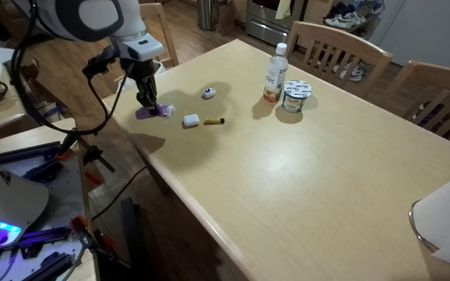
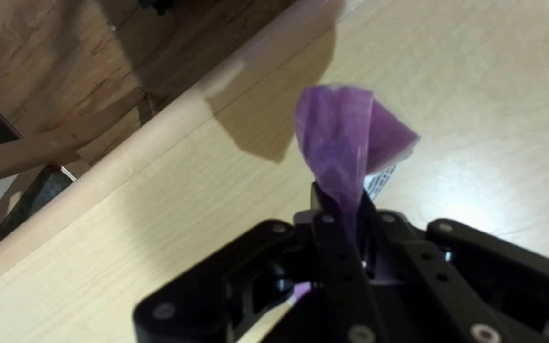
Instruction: Pick up the purple package and place it in the bag.
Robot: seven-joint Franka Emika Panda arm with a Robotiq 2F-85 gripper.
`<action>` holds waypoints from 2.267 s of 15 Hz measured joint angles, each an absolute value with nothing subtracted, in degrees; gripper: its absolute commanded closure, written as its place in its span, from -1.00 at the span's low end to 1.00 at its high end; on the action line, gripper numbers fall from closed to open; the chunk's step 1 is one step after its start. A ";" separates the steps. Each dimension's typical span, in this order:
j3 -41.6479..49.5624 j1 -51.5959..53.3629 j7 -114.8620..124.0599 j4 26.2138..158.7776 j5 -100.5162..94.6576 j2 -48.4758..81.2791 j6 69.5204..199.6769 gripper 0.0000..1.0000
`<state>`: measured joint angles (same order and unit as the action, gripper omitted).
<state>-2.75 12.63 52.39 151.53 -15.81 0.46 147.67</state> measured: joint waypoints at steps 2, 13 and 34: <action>-3.81 12.52 48.18 150.72 -16.30 1.25 147.78 0.82; -7.60 16.59 30.45 133.82 -16.03 17.82 148.89 0.82; -9.43 25.44 11.50 118.27 -16.31 28.89 146.34 0.82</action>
<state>-9.43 25.44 11.50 118.27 -16.31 28.89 146.34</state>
